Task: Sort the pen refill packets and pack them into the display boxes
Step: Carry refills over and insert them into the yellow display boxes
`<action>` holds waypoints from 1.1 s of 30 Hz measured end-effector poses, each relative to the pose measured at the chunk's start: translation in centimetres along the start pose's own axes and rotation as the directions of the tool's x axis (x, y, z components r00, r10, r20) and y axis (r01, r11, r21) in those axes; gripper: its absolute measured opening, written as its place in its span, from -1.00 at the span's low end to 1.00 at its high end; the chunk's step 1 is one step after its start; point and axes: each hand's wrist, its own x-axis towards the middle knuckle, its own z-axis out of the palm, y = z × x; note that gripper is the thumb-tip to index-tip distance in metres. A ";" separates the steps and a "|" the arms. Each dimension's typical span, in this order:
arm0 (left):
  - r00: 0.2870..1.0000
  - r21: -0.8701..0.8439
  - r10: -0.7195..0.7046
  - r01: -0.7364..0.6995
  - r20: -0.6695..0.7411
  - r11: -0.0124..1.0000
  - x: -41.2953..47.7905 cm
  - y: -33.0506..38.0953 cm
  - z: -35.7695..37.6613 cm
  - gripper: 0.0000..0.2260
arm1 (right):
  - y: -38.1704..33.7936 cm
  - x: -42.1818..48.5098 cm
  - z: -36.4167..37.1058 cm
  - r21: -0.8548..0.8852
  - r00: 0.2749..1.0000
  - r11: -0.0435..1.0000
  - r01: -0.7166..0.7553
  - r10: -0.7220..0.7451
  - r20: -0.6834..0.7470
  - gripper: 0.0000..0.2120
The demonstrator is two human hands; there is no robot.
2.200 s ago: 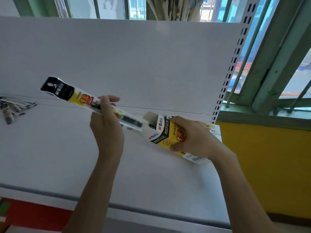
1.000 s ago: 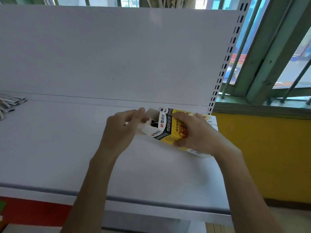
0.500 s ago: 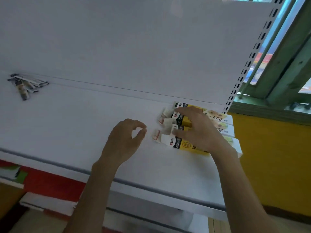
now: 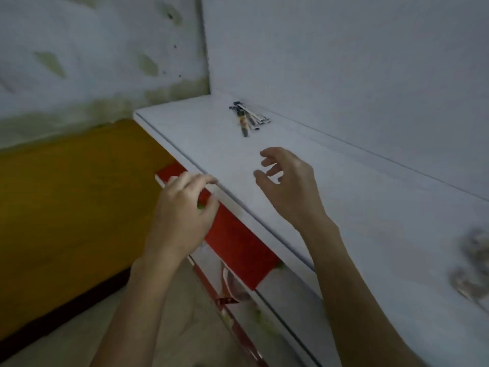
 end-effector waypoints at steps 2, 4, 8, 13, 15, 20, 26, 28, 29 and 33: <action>1.000 0.007 -0.011 0.011 -0.017 1.000 1.7 -3.2 -0.7 -0.78 | -1.0 2.2 3.6 0.022 0.999 1.000 0.003 -0.004 0.032 -0.68; 1.000 0.003 0.004 -0.004 -0.011 1.000 3.8 -6.5 -1.0 -0.78 | -1.6 4.6 7.0 0.009 0.999 1.000 0.003 -0.003 0.040 -0.66; 0.998 -0.010 0.049 -0.049 0.044 0.999 8.7 -12.5 -1.7 -0.78 | -2.5 8.8 12.9 -0.012 0.998 0.999 -0.046 0.046 0.046 -0.64; 0.986 -0.068 0.125 -0.118 0.111 0.991 14.5 -17.6 -1.0 -0.79 | -2.2 12.8 17.8 -0.052 0.988 0.987 -0.152 0.153 0.029 -0.63; 0.979 -0.111 0.142 -0.127 0.146 0.986 16.4 -18.9 0.1 -0.78 | -1.7 14.5 19.0 -0.080 0.980 0.978 -0.192 0.195 0.032 -0.63; 0.961 -0.177 0.193 -0.158 0.200 0.971 22.8 -21.4 3.9 -0.77 | 0.2 20.3 20.7 -0.137 0.976 0.967 -0.217 0.213 -0.039 -0.63; 0.939 -0.294 0.285 -0.222 0.194 0.930 31.2 -23.7 6.8 -0.79 | 3.6 26.8 20.1 -0.120 0.937 0.950 -0.288 0.254 -0.241 -0.73; 0.952 -0.349 0.259 -0.190 0.162 0.918 33.6 -24.3 7.9 -0.80 | 4.7 28.2 20.2 -0.145 0.925 0.930 -0.338 0.299 -0.233 -0.74; 0.952 -0.384 0.256 -0.175 0.169 0.907 34.8 -24.4 8.7 -0.81 | 5.3 28.8 20.4 -0.165 0.915 0.909 -0.382 0.347 -0.204 -0.73; 0.836 -0.531 0.388 -0.142 0.387 0.835 38.6 -24.2 12.7 -0.87 | 8.4 30.2 20.5 -0.394 0.823 0.729 -0.560 0.543 -0.166 -0.68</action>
